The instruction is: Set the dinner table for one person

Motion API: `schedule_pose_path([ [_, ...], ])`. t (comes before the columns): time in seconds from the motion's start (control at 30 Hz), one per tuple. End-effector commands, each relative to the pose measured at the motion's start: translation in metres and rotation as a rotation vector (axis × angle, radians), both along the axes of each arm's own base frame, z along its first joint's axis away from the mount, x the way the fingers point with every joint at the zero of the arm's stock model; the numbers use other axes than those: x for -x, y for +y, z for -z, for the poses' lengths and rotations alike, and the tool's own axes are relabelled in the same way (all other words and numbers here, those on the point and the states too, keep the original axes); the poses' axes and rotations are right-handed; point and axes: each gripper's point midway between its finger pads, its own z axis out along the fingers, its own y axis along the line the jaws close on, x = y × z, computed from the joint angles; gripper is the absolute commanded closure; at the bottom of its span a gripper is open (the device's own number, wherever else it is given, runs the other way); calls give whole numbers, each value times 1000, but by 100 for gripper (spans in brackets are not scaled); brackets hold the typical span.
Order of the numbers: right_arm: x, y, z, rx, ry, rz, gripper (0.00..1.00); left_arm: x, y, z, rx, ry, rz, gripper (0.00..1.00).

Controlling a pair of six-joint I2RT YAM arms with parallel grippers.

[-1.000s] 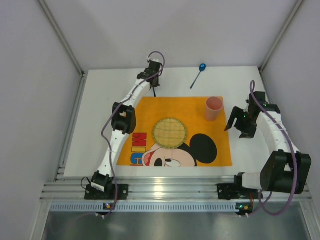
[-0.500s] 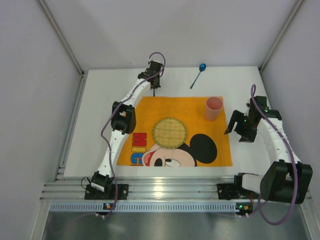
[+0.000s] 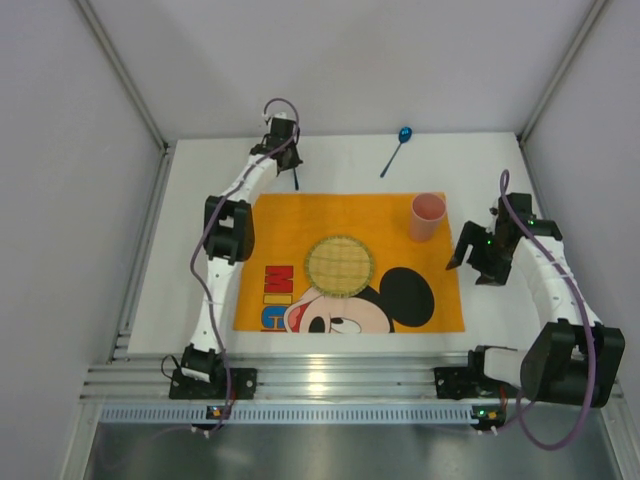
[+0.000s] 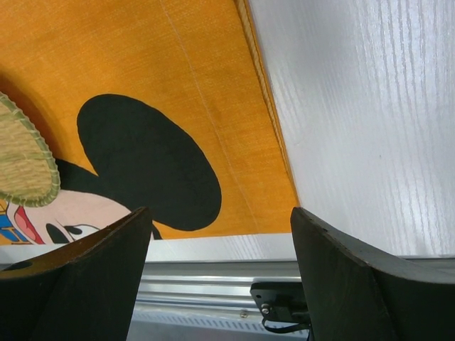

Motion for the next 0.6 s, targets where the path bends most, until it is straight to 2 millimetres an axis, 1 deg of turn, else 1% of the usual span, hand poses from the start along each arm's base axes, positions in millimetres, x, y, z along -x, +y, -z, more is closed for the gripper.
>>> schedule_pose_path([
  [0.0,-4,3,-3,-7,-32,-25,20,-28,1,-89,72,-227,-18,100],
  [0.07,-5,5,-4,-12,-33,-27,20,-31,3,-106,68,-267,-6,100],
  [0.1,-6,5,-5,-13,-38,-26,20,-30,5,-121,72,-289,-5,100],
  [0.17,-9,6,-9,-16,-50,-31,21,-26,7,-137,63,-309,4,100],
  [0.2,-10,7,-11,-17,-53,-33,21,-21,10,-151,63,-318,5,100],
  [0.27,-17,9,-18,-15,-71,-44,21,-9,12,-160,52,-298,9,100],
  [0.3,-21,11,-22,-18,-83,-48,21,4,15,-168,50,-288,7,100],
  [0.37,-31,15,-33,-27,-104,-61,21,21,20,-173,47,-267,0,100],
  [0.4,-35,19,-36,-41,-104,-65,21,42,23,-175,40,-246,3,100],
  [0.43,-44,21,-48,-45,-135,-71,22,52,24,-177,41,-241,7,100],
  [0.47,-47,26,-54,-55,-141,-81,22,75,25,-177,39,-218,11,100],
  [0.5,-51,30,-58,-63,-144,-87,22,87,25,-175,37,-201,18,100],
  [0.53,-59,34,-73,-70,-180,-88,22,100,24,-174,37,-184,25,100],
  [0.57,-63,34,-79,-75,-193,-84,22,125,22,-168,29,-152,39,100],
])
